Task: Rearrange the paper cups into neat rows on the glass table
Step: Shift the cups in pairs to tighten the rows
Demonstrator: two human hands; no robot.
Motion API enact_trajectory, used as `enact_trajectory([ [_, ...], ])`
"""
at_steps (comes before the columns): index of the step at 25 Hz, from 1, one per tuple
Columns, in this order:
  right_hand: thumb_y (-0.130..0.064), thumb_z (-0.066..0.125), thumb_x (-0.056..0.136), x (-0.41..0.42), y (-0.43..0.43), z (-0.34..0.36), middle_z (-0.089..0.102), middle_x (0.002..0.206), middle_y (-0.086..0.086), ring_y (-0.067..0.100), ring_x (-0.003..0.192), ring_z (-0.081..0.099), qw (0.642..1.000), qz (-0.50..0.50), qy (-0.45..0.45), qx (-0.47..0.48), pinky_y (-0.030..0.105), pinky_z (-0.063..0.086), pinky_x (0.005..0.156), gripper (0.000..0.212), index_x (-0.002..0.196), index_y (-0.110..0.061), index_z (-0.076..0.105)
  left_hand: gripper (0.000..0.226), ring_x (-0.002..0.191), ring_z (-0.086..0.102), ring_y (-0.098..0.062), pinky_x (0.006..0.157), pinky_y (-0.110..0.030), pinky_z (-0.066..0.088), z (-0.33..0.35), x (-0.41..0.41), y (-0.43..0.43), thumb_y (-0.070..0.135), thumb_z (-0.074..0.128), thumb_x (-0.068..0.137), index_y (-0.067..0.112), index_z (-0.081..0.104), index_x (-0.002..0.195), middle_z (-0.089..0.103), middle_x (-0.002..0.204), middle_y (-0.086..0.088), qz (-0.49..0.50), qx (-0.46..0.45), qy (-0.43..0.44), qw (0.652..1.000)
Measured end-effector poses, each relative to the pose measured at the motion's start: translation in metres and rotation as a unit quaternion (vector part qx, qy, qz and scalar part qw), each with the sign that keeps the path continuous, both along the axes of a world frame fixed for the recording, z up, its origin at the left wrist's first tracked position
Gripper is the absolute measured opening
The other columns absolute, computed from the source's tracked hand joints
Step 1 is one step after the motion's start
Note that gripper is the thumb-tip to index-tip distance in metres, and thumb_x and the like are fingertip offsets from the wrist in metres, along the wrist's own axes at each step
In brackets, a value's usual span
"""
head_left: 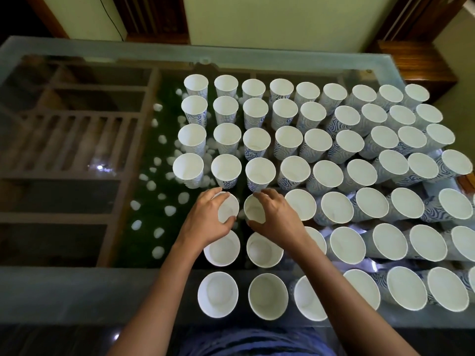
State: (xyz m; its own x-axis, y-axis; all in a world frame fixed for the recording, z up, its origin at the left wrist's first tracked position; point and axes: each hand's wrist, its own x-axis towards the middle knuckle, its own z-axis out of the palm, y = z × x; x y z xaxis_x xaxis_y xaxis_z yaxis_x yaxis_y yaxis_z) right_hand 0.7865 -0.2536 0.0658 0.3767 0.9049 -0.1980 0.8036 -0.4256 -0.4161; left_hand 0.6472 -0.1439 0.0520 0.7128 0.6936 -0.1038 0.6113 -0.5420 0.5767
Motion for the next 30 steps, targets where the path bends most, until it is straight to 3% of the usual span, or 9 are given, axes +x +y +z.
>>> enact_trajectory([
  [12, -0.026, 0.072, 0.076, 0.005, 0.0, -0.007, 0.043, 0.135, 0.015, 0.031, 0.122, 0.044, 0.998, -0.019, 0.028, 0.059, 0.039, 0.041, 0.098, 0.069, 0.136, -0.009, 0.042, 0.06, 0.134, 0.031, -0.021, 0.106, -0.034, 0.03, -0.001, -0.004, -0.001, 0.028, 0.069, 0.075, 0.016, 0.05, 0.13, 0.038, 0.144, -0.003, -0.014, -0.008, 0.0, 1.0],
  [16, -0.028, 0.073, 0.076, 0.002, -0.006, -0.002, 0.042, 0.138, 0.015, 0.029, 0.125, 0.042, 0.997, -0.016, 0.018, 0.073, 0.038, 0.039, 0.1, 0.07, 0.136, -0.009, 0.042, 0.058, 0.132, 0.033, -0.022, 0.105, -0.03, 0.028, 0.004, -0.01, -0.004, 0.028, 0.07, 0.076, 0.015, 0.051, 0.129, 0.039, 0.144, -0.004, -0.004, 0.013, -0.02, 1.0],
  [21, -0.018, 0.076, 0.074, -0.011, -0.03, 0.015, 0.048, 0.129, 0.021, 0.037, 0.108, 0.055, 0.992, -0.006, 0.04, 0.115, 0.045, 0.048, 0.089, 0.06, 0.126, -0.001, 0.052, 0.047, 0.121, 0.047, -0.023, 0.097, -0.025, 0.033, 0.012, -0.038, -0.02, 0.021, 0.072, 0.076, 0.008, 0.06, 0.119, 0.053, 0.13, -0.008, 0.019, 0.039, -0.059, 0.997],
  [27, -0.017, 0.077, 0.073, -0.039, -0.072, 0.019, 0.056, 0.12, 0.017, 0.034, 0.106, 0.057, 0.994, 0.021, 0.042, 0.099, 0.042, 0.052, 0.08, 0.053, 0.12, -0.003, 0.058, 0.04, 0.092, 0.061, -0.026, 0.081, -0.025, 0.044, 0.012, -0.082, -0.056, 0.012, 0.08, 0.066, 0.002, 0.068, 0.103, 0.065, 0.102, -0.012, 0.011, 0.066, -0.075, 0.995],
  [30, -0.017, 0.078, 0.072, -0.053, -0.089, 0.018, 0.059, 0.114, 0.017, 0.034, 0.098, 0.061, 0.994, 0.03, 0.041, 0.101, 0.041, 0.055, 0.075, 0.049, 0.116, -0.003, 0.061, 0.041, 0.093, 0.062, -0.027, 0.083, -0.024, 0.044, 0.01, -0.097, -0.07, 0.011, 0.082, 0.064, 0.0, 0.068, 0.101, 0.065, 0.101, -0.013, -0.005, 0.049, -0.07, 0.996],
])
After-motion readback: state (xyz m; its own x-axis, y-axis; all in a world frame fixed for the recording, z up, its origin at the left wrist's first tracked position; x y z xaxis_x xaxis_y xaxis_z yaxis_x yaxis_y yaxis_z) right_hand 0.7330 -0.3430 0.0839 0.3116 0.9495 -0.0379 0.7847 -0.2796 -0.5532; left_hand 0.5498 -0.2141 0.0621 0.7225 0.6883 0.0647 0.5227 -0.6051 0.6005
